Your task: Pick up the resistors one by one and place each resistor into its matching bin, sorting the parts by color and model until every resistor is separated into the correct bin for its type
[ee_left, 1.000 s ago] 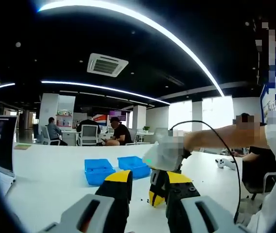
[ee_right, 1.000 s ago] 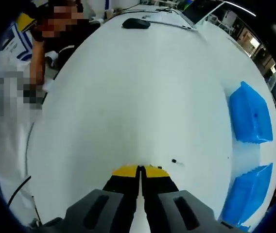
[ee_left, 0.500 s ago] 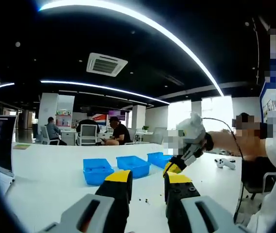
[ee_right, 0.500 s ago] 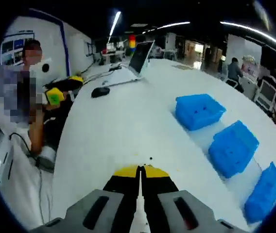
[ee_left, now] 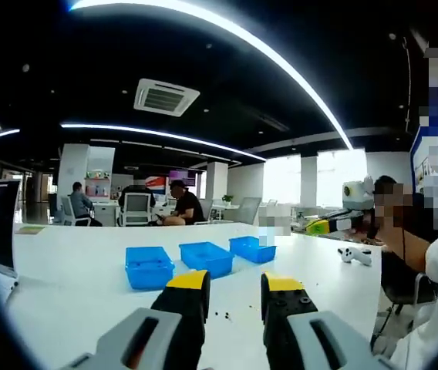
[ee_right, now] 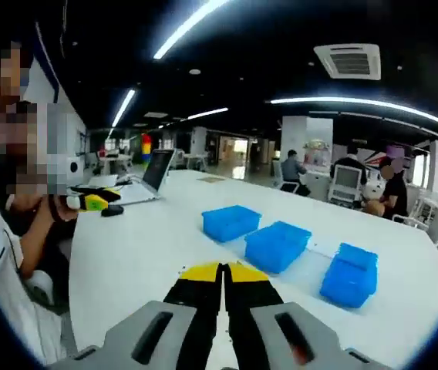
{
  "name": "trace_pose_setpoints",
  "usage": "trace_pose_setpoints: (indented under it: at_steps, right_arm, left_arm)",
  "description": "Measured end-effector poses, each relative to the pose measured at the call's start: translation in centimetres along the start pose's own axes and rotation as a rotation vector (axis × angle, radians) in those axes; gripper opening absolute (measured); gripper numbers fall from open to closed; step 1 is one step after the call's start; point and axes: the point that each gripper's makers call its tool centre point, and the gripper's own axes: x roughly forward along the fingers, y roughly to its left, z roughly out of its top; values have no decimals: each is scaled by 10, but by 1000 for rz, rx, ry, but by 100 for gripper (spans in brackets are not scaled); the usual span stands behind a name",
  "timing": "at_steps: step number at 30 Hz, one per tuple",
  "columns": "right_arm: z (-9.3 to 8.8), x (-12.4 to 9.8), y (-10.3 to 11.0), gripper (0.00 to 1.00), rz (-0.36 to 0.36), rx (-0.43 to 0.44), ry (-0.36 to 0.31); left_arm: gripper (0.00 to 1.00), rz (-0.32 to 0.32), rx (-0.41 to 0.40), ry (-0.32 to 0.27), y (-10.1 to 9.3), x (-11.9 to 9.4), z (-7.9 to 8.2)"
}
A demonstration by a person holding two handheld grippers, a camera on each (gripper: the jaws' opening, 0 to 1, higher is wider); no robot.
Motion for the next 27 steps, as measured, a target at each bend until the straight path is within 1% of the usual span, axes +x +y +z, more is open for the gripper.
trace_pose_setpoints:
  at_steps: [2,3,8,11,16,19,21,24,27]
  right_arm:
    - [2,-10,3,4,-13,56,-51]
    - [-1,-13,4,4,-22,68,-58]
    - [-12,-29,7,4,-54,88,-65]
    - [-8,-35,7,4,-60,118,-93]
    - [-5,-36,1,4,-77,126,-103]
    - [2,-32,-5,4,-84,127,-115]
    - [8,-25,-8,4,-84,138,-123]
    - [16,-11,-12,4,-74,149,-126]
    - [26,13,-18,4,-71,135,-117]
  left_arm:
    - [29,0,0,1,0,0,0]
    - [29,1,0,1,0,0,0]
    - [28,2,1,1,1,-2,0]
    - [28,4,-1,-1,2,-2,1]
    - [28,-1,1,-1,-1,-2,1]
    - [28,0,1,-2,-2,-1,1]
    - [28,0,2,-2,-2,-1,1]
    - [28,-1,2,-6,-3,-2,3]
    - [28,0,1,-7,-2,-2,3]
